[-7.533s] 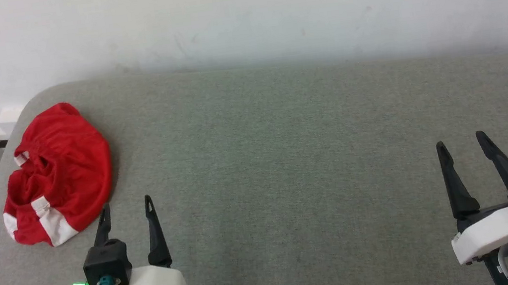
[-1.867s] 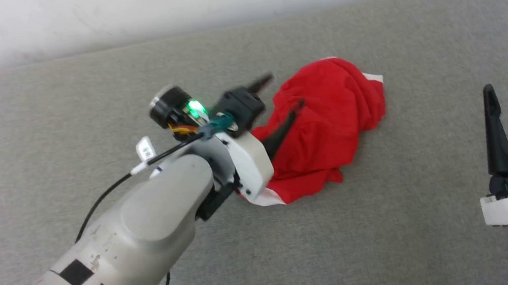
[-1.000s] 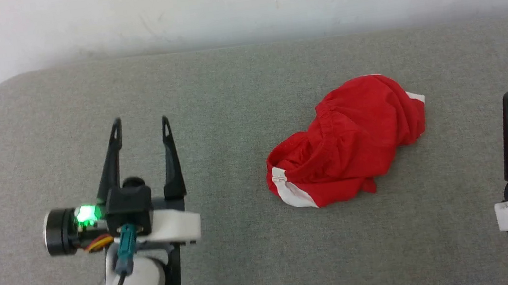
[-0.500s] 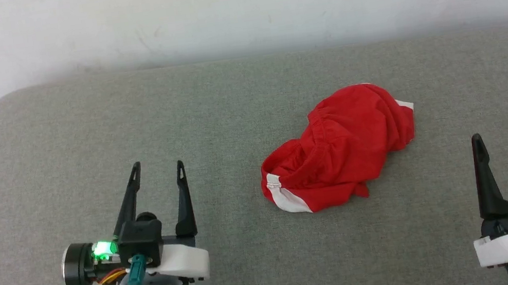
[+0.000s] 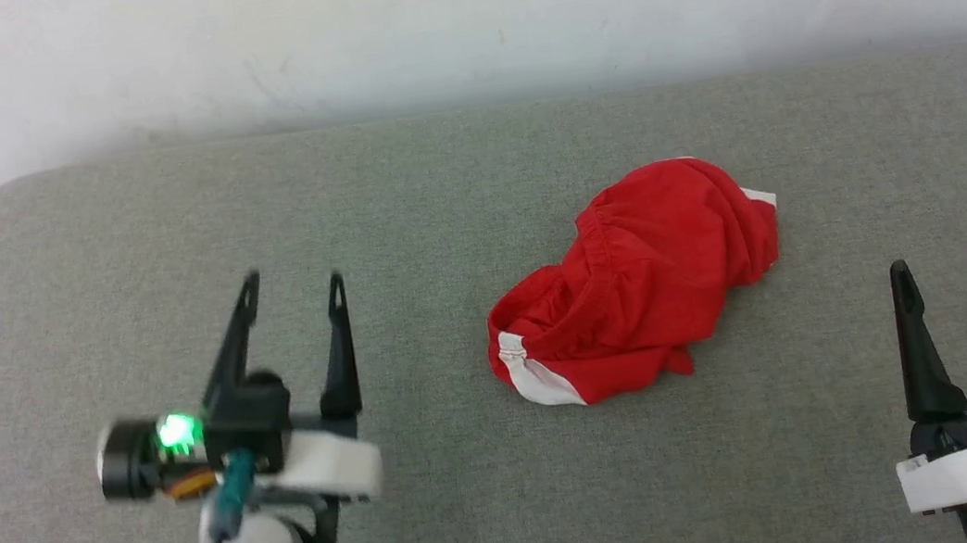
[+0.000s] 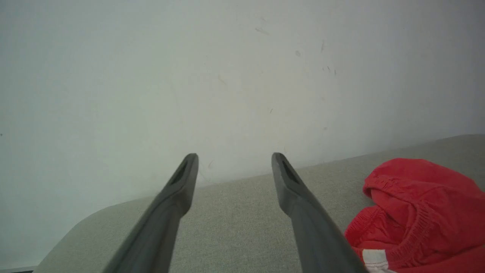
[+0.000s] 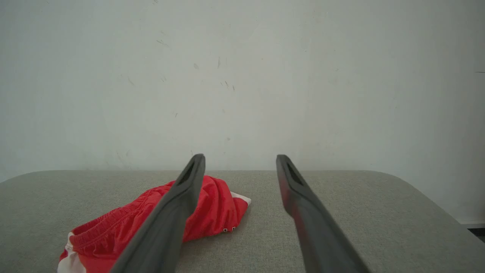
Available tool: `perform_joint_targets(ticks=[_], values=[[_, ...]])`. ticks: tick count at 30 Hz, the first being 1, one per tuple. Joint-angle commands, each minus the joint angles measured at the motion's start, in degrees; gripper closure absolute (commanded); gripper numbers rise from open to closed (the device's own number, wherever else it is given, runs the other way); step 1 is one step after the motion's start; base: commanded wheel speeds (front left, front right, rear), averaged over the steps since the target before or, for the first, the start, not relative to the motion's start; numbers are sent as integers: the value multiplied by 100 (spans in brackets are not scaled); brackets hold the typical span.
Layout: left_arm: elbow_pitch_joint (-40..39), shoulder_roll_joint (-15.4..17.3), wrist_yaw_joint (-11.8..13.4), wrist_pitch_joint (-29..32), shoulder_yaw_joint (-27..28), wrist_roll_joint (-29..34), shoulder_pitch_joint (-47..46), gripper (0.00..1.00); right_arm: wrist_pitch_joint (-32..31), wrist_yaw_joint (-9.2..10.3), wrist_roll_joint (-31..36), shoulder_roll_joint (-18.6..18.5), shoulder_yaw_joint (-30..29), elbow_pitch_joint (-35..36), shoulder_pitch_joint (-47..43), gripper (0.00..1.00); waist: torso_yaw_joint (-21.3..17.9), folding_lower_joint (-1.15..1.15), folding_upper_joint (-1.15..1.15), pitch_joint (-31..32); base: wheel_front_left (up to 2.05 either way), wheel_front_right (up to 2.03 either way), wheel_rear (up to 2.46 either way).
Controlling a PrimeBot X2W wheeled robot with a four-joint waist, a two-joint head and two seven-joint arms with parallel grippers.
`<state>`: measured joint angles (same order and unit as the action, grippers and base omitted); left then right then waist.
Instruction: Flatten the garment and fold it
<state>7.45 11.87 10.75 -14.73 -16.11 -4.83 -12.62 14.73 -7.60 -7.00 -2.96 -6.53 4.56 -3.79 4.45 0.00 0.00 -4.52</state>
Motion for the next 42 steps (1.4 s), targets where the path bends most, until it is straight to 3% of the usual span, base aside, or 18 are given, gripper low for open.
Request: perform_joint_targets(ticks=[1,10,13,16,18,20,25,30,34,42], values=[[-8,46,-42,-27,43,78,-164,0,27,11,27,8,14,10,53,0,-2,0,0,0,0,0,0],[791,363,-1167,10,-60,-24,-1866,0,27,11,86,8,19,29,101,0,-128,0,0,-61,0,0,0],[1204,397,-1573,340,-262,-142,-2489,0,27,11,99,8,25,39,135,0,-202,0,0,-128,0,0,0],[1513,415,-1777,866,-653,-364,-3015,0,27,11,110,8,33,50,174,0,-287,0,0,-212,0,0,0],[1667,461,-1814,1285,-1094,-586,-3315,0,27,11,115,8,39,47,208,0,-350,0,0,-272,0,0,0],[1736,573,-1819,1819,-1891,-1053,-3570,0,27,11,115,8,50,47,242,0,-415,0,0,-317,0,0,0],[1492,1158,-1822,3167,-3860,-2538,-4197,0,27,11,111,8,77,52,341,0,-619,0,0,-469,0,0,0],[1042,1694,-1823,4089,-5412,-3685,-4756,0,27,11,89,8,102,68,464,0,-865,0,0,-672,0,0,0],[697,1914,-1823,4838,-5710,-4235,-4818,0,27,11,51,8,117,67,566,0,-1080,0,0,-862,0,0,0],[387,2096,-1823,5811,-5722,-4009,-4210,0,27,11,-43,8,153,67,761,0,-1387,0,0,-1207,0,0,0]])
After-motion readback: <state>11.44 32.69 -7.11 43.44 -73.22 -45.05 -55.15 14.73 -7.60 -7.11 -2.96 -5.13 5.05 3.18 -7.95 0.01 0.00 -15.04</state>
